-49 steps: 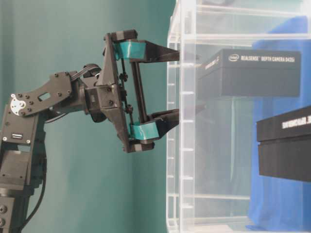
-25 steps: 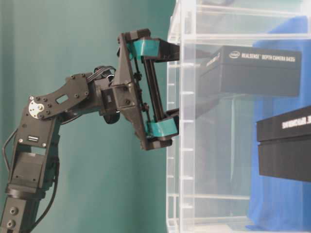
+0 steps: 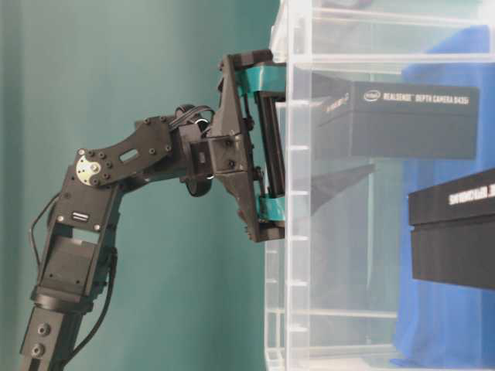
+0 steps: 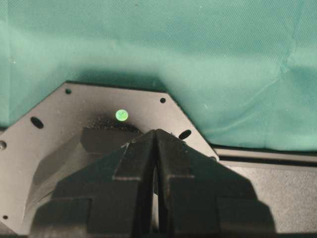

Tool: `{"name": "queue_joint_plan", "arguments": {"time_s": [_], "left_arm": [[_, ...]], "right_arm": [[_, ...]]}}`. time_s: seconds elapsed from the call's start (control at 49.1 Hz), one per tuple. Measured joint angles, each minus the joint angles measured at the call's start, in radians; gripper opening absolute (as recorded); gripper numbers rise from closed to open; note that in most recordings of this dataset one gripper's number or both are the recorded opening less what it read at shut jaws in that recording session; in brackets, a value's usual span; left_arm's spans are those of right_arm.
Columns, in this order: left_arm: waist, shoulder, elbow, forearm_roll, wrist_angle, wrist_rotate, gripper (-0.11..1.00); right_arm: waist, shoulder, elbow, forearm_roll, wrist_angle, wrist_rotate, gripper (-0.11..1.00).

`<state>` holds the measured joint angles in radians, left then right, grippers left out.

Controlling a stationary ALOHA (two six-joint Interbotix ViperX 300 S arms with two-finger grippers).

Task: Take the box out of the case with the left arm.
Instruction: 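Lower the left gripper around the right box and close on it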

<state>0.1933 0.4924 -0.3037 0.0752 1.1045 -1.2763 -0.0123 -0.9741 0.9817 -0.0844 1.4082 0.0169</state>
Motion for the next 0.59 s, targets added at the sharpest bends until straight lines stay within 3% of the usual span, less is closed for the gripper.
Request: {"name": "queue_joint_plan", "arguments": {"time_s": [0.428,0.59], "left_arm": [[0.000,0.002,0.000,0.002,0.000,-0.002,0.91],[0.000,0.002,0.000,0.000,-0.003,-0.003,0.81]], "right_arm": [[0.000,0.000,0.000,0.000,0.000,0.000,-0.01],[0.000,0.000,0.000,0.000,0.002,0.000,-0.01]]}}
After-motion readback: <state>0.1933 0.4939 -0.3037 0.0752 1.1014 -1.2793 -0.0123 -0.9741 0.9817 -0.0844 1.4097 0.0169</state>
